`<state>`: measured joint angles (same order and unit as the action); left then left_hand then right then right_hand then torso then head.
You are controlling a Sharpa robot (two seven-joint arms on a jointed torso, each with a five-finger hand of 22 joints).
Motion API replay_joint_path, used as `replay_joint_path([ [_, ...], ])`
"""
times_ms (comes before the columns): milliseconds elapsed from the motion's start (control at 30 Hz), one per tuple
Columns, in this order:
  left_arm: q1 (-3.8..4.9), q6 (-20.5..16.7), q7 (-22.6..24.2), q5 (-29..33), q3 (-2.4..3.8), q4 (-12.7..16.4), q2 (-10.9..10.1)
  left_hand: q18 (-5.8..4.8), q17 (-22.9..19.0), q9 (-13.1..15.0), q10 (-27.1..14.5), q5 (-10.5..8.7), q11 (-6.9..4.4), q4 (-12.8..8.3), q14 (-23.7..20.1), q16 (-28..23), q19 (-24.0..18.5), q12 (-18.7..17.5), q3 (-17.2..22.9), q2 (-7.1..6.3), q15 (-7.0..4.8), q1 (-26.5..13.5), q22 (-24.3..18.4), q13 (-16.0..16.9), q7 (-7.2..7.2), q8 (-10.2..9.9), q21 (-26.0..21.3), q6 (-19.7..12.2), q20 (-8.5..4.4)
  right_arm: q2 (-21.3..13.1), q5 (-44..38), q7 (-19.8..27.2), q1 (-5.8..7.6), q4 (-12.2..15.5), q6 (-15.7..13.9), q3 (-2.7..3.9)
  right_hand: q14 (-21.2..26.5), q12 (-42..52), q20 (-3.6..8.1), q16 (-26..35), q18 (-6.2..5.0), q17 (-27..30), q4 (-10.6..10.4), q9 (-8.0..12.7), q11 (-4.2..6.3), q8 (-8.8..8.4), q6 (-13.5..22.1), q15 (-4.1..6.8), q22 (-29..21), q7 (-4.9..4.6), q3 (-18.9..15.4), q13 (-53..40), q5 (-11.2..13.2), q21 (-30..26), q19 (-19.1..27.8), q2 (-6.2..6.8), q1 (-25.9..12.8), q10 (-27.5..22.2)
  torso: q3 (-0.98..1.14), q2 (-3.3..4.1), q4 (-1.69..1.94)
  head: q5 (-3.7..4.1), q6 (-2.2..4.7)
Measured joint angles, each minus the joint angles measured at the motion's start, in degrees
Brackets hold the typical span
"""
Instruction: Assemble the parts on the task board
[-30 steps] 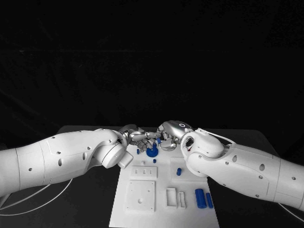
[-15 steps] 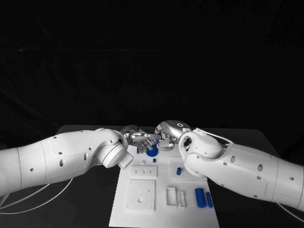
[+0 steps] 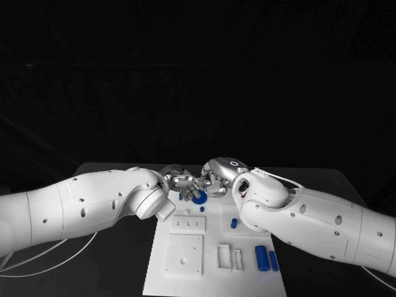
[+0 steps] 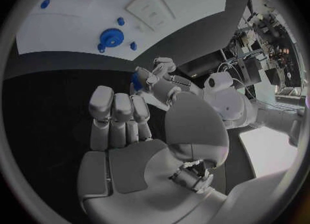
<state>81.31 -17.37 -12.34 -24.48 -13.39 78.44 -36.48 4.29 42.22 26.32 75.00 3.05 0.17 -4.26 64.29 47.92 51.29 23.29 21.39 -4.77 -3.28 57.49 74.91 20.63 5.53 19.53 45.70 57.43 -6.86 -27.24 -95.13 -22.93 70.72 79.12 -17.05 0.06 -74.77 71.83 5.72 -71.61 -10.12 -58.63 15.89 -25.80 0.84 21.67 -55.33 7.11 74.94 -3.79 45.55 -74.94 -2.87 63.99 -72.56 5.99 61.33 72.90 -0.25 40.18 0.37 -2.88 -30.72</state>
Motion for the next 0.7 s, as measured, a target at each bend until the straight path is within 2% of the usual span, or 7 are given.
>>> replay_joint_path([
  [100, -0.01, 0.00, -0.03, -0.04, -0.01, -0.03, 0.04, -0.04, -0.15, -0.11, 0.02, 0.00, 0.01, -0.41, 0.00, 0.00, 0.00, 0.00, -0.13, 0.86, 0.00, 0.22, -0.12, 0.00, 0.17, 0.00, 0.22, 0.18, 0.00, 0.02, -0.03, -0.07, 0.00, 0.00, 0.04, -0.09, 0.02, 0.00, 0.00, 0.00, 0.00, 0.00, 0.00, 0.00, 0.00, 0.00, 0.00, -0.02, 0.00, 0.00, 0.00, 0.00, 0.00, 0.00, 0.00, 0.00, 0.00, 0.00, 0.01, 0.02, -0.03, -0.03, 0.00],
  [400, -0.03, -0.02, -0.07, -0.07, -0.03, -0.02, 0.04, -0.28, -0.54, -0.29, 0.03, 0.12, 0.01, -0.93, 0.00, 0.00, 0.00, 0.00, -0.37, 1.46, 0.00, -0.33, -0.36, -0.01, 0.18, 0.00, 0.22, 0.18, 0.00, 0.02, -0.10, -0.22, 0.00, 0.06, 0.16, -0.24, -0.16, 0.00, -0.09, 0.00, -0.01, 0.00, 0.01, 0.00, 0.00, 0.00, 0.00, 0.15, -0.01, 0.00, 0.31, 0.00, 0.00, 0.00, -0.10, 0.01, 0.00, 0.00, 0.02, 0.04, -0.07, -0.07, -0.06],
  [467, -0.03, -0.03, -0.07, -0.06, -0.03, -0.02, 0.02, -0.28, -0.72, -0.42, 0.03, 1.39, 0.02, -0.93, 0.00, 0.07, 0.00, 0.00, -0.37, 1.70, 0.00, -0.57, -0.49, -0.01, 0.18, -0.03, 0.22, 0.18, 0.00, 0.01, -0.11, -0.25, 0.01, 0.06, 0.18, -0.28, -0.16, 0.00, -0.09, 0.00, -0.01, 0.00, 0.01, 0.00, 0.00, -0.01, 0.00, 0.15, -0.01, 0.00, 0.31, 0.00, 0.00, 0.00, -0.10, 0.01, 0.00, 0.00, 0.02, 0.05, -0.07, -0.07, -0.07],
  [567, -0.03, -0.06, -0.07, -0.03, -0.03, 0.00, -0.01, -0.30, -1.10, -0.66, 0.03, 3.87, 0.02, -1.47, 0.00, 0.23, -0.52, -0.15, 0.10, 2.81, 0.00, -0.59, -0.66, -0.01, 0.18, -0.45, 0.22, 0.18, 0.09, -0.03, -0.12, -0.27, 0.01, 0.07, 0.22, -0.32, -0.16, 0.00, -0.10, 0.00, -0.01, 0.00, 0.01, 0.00, 0.00, -0.01, 0.00, 0.15, -0.01, 0.00, 0.31, 0.00, 0.00, 0.00, -0.11, 0.24, 0.21, 0.00, 0.02, 0.05, -0.05, -0.03, -0.07],
  [700, -0.03, -0.09, -0.06, 0.02, -0.01, 0.11, -0.03, -0.33, -1.43, -0.90, 0.03, 5.82, 0.02, -2.45, -0.14, 0.23, -0.52, -0.46, 0.67, 4.22, 0.14, -0.33, -0.77, -0.01, 0.19, -0.69, 0.22, 0.17, 0.09, -0.08, -0.12, -0.30, -0.01, 0.09, 0.27, -0.34, -0.16, 0.00, -0.10, 0.00, -0.02, 0.00, 0.01, 0.00, 0.00, -0.02, -0.01, 0.15, -0.01, 0.00, 0.31, 0.00, 0.00, 0.00, -0.11, 0.39, 0.06, 0.00, 0.01, 0.05, -0.04, -0.01, -0.06],
])
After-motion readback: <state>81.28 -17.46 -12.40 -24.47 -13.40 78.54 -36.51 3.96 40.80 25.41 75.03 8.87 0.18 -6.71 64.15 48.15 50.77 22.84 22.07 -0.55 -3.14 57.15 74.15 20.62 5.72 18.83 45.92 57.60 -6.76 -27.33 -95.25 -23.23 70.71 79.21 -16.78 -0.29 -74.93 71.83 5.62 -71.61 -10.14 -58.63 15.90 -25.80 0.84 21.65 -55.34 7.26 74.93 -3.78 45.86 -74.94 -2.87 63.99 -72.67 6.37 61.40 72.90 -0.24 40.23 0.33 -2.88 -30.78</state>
